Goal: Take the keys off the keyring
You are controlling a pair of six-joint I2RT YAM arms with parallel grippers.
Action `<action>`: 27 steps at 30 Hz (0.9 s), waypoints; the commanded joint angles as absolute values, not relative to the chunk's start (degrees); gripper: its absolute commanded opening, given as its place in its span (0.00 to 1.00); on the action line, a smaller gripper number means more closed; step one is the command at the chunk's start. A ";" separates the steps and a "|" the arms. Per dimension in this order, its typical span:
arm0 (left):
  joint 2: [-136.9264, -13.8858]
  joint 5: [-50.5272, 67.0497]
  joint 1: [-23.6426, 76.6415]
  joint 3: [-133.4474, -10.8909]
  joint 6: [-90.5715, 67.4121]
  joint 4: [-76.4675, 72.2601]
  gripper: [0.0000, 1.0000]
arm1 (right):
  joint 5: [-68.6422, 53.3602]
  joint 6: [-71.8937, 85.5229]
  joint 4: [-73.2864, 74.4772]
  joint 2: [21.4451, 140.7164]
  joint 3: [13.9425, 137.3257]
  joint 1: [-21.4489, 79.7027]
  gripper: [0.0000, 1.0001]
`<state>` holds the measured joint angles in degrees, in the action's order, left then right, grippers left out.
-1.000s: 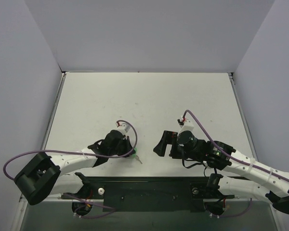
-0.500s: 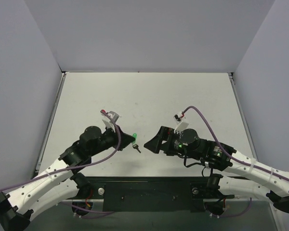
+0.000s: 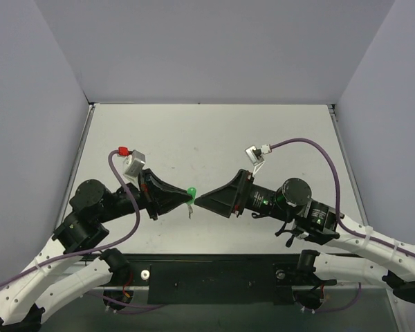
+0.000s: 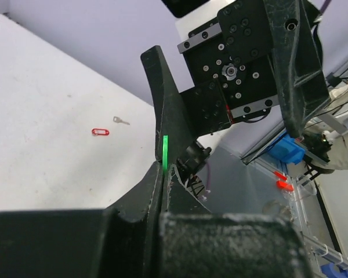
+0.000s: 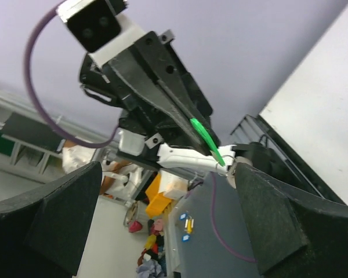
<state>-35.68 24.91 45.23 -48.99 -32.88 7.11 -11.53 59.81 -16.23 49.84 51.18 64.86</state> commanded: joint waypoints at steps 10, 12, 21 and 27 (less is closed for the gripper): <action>-36.21 31.90 45.44 -53.70 -42.62 -11.33 0.00 | -16.26 56.25 -33.65 51.33 55.98 66.97 0.92; -36.65 32.25 45.35 -53.88 -43.85 -13.00 0.00 | -16.09 55.81 -34.62 51.50 55.99 66.97 0.91; -38.14 33.66 45.35 -52.56 -50.44 -23.81 0.00 | -15.73 54.14 -35.85 52.82 57.04 66.89 0.91; -38.58 32.08 45.35 -52.29 -52.38 -27.07 0.00 | -17.84 55.28 -40.33 55.02 57.22 67.41 0.86</action>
<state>-38.41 32.32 45.28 -51.51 -49.76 -20.45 -15.90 55.44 -32.10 54.30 54.78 66.57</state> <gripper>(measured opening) 0.027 0.874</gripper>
